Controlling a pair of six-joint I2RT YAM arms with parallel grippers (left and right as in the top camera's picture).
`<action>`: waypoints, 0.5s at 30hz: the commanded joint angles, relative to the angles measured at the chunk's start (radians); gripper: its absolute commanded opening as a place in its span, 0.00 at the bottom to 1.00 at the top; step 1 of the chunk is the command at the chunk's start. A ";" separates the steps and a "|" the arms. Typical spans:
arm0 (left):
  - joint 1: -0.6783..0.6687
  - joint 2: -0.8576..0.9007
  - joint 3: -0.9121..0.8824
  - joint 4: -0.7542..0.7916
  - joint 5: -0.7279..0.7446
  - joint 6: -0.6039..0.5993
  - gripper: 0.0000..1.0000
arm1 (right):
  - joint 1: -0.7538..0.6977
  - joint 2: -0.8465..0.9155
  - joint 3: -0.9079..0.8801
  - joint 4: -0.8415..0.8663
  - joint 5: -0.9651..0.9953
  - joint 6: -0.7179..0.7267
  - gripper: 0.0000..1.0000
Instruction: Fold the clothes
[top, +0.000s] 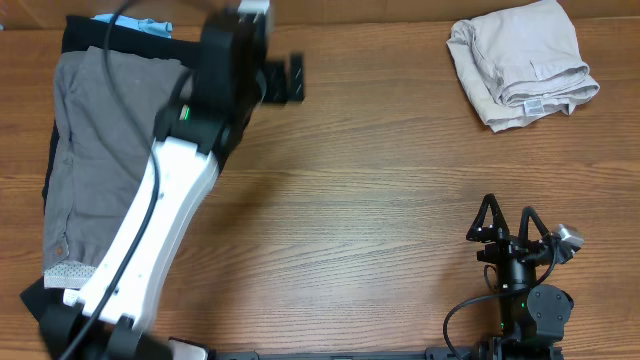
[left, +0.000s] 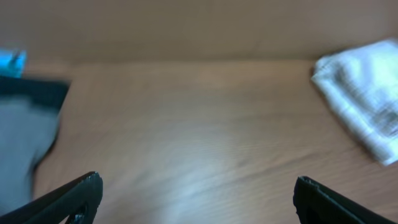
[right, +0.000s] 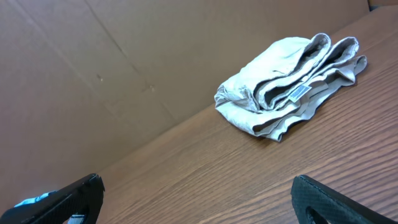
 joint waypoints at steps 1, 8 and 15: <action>0.064 -0.177 -0.271 0.092 -0.013 0.003 1.00 | 0.005 -0.012 -0.010 0.006 -0.004 0.000 1.00; 0.173 -0.541 -0.696 0.253 -0.011 -0.048 1.00 | 0.005 -0.012 -0.010 0.006 -0.005 0.000 1.00; 0.284 -0.908 -1.009 0.375 -0.010 -0.068 1.00 | 0.005 -0.012 -0.010 0.006 -0.005 0.000 1.00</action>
